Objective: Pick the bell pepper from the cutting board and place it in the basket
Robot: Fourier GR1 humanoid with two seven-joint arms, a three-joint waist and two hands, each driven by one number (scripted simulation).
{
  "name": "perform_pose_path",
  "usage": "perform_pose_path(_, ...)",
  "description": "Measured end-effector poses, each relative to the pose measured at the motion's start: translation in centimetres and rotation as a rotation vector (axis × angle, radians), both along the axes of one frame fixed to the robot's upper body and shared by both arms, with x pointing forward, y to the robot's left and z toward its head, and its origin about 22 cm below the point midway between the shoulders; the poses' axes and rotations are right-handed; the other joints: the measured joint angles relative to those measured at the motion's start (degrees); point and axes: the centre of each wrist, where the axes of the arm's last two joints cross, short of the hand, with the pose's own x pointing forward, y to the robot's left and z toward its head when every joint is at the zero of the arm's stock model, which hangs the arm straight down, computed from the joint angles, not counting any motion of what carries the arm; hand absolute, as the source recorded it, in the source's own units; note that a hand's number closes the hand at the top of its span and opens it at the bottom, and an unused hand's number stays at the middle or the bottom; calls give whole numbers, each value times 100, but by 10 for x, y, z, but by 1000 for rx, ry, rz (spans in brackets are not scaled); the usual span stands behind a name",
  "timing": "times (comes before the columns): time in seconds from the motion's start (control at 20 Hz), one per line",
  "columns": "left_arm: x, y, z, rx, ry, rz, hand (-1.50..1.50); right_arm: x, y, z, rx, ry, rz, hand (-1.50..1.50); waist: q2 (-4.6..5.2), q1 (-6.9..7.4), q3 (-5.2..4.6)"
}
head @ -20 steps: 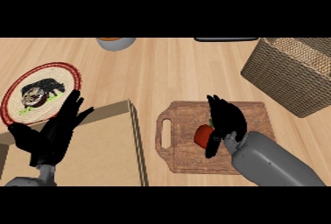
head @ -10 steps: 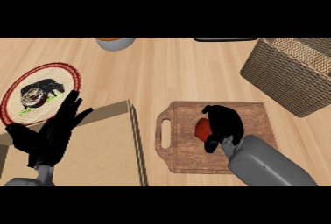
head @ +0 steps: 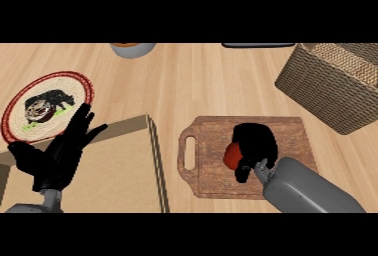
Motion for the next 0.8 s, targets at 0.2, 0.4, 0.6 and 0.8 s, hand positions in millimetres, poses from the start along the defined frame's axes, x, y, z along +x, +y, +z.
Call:
perform_pose_path(0.2, -2, 4, 0, -7, 3, 19, 0, -29, -8, -3, -8, -2, 311, 150, -5, -60, 0)
perform_pose_path(0.4, -6, 8, 0, -11, 14, 39, 0, -56, -26, -3, -7, -11, 592, 150, -17, -153, 13)
perform_pose_path(0.6, -12, 16, -1, -10, 26, 70, 0, -68, -55, 11, 45, -88, 747, 150, -30, -302, 27)
perform_pose_path(0.8, -19, 23, 0, -12, 28, 99, 0, -79, -65, 27, 308, -145, 761, 150, 21, -438, 49)
